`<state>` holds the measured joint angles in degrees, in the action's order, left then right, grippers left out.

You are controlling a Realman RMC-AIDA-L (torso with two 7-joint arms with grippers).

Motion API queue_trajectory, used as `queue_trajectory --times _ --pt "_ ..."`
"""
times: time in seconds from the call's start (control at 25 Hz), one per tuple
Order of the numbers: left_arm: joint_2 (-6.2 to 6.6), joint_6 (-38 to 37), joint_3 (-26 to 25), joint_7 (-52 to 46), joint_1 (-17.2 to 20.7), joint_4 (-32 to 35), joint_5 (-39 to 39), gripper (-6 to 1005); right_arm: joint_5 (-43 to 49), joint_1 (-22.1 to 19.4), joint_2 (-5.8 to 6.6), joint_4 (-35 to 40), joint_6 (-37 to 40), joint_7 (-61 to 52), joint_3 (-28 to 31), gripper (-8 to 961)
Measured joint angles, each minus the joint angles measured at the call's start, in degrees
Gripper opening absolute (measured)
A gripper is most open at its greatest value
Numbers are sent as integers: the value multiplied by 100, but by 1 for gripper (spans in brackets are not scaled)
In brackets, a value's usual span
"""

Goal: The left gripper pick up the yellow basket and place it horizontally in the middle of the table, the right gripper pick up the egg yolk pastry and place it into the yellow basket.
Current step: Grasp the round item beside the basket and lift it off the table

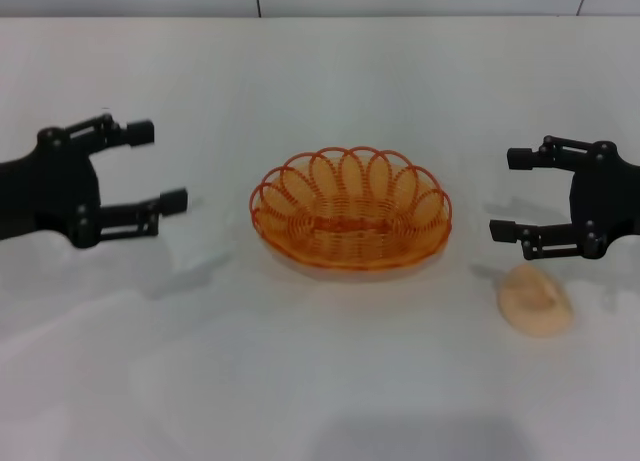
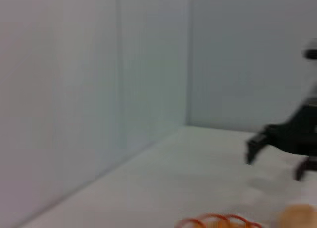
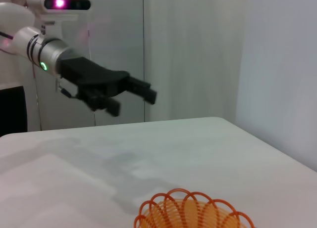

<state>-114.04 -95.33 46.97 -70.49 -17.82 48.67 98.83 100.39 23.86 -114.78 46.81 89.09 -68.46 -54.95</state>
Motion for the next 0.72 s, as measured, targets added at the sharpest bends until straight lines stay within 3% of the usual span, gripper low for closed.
queue_trajectory --times 0.08,0.2,0.72 --pt "147 -254 -2 -36 -105 -143 103 858 12 -3 0 -1 1 -4 1 868" --pt "256 -432 -5 -109 -251 -257 316 858 28 -13 0 -4 3 -5 2 868" --pt "253 -508 18 -257 -464 -238 913 857 36 -57 18 -6 61 -9 2 868"
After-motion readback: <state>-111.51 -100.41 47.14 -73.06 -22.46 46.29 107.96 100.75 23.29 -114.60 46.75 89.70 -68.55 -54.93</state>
